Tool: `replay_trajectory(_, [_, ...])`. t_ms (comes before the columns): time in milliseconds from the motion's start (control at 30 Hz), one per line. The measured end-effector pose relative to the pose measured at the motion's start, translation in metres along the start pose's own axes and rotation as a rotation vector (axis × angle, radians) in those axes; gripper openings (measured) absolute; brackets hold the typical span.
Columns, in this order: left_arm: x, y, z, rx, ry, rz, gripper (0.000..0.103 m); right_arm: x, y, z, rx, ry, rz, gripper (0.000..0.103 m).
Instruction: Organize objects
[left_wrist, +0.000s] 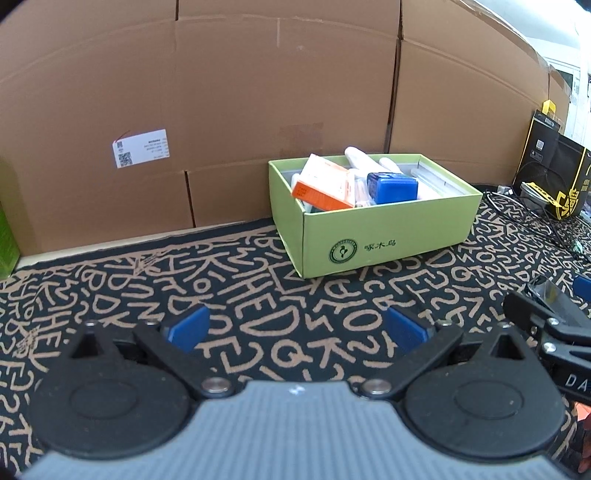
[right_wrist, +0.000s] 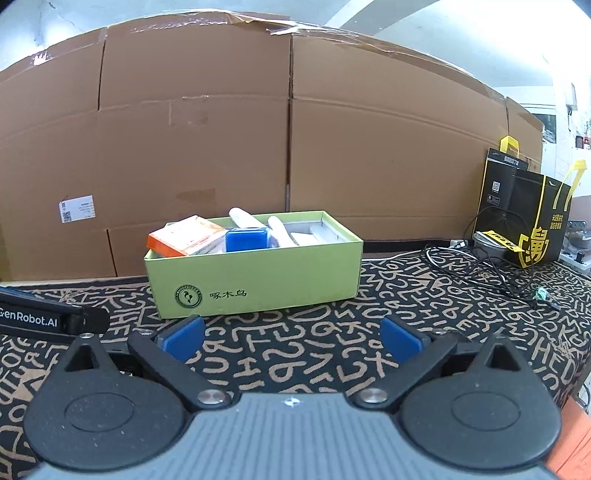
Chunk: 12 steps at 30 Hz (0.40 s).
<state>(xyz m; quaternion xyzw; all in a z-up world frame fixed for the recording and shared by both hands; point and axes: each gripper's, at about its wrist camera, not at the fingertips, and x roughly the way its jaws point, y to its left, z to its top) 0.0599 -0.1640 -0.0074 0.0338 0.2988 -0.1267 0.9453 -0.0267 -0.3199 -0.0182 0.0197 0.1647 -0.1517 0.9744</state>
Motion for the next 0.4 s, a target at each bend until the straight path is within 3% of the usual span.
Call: replay_trajectory(400, [-0.0088,-0.0025,-0.0034,-0.001,-0.010,-0.020,0.103,-0.0034,0.0049,-0.0010,-0.003,0.006,0.004,0.103])
